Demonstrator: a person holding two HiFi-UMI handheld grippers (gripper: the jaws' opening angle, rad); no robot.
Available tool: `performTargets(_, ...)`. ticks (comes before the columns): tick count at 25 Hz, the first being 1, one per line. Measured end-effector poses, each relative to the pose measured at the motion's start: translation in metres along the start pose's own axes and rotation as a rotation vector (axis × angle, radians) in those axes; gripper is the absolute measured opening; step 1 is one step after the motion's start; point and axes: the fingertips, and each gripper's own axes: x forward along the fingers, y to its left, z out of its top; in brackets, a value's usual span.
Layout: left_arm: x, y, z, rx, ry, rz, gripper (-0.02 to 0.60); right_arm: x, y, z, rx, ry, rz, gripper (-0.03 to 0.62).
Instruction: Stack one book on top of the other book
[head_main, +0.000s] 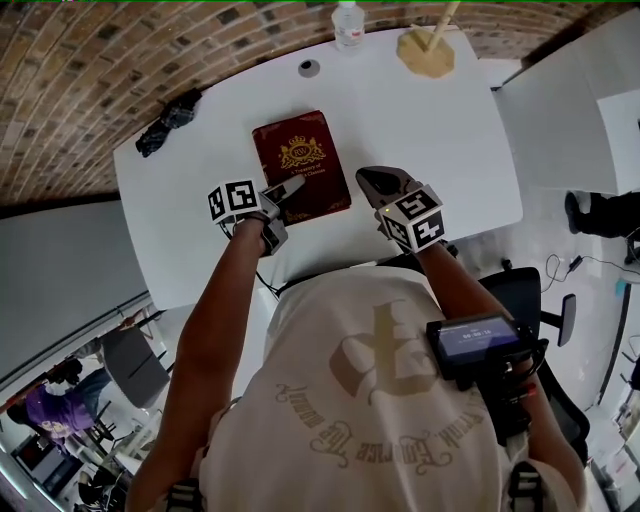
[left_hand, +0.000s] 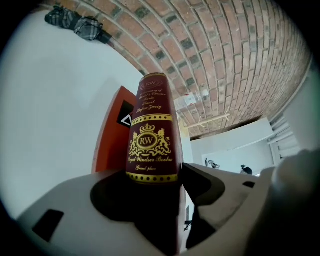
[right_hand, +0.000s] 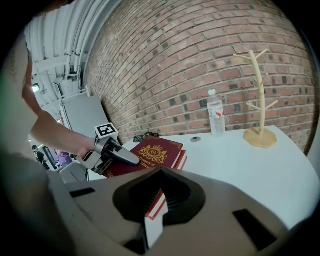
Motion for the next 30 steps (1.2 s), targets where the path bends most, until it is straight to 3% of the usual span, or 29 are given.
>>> performTargets(8,-0.01,0.018,0.005,0.061,0.027,0.177,0.352,0.0,-0.004,-0.002,0.015,-0.001,-0.003,0.021)
performTargets(18,-0.013,0.028,0.006,0.108,0.032,0.288,0.368,-0.003,-0.01,-0.006,0.045,-0.002,-0.01,0.021)
performTargets(30,-0.012,0.032,0.005,0.119,0.001,0.297,0.368,-0.003,-0.004,-0.009,0.034,0.014,-0.014,0.021)
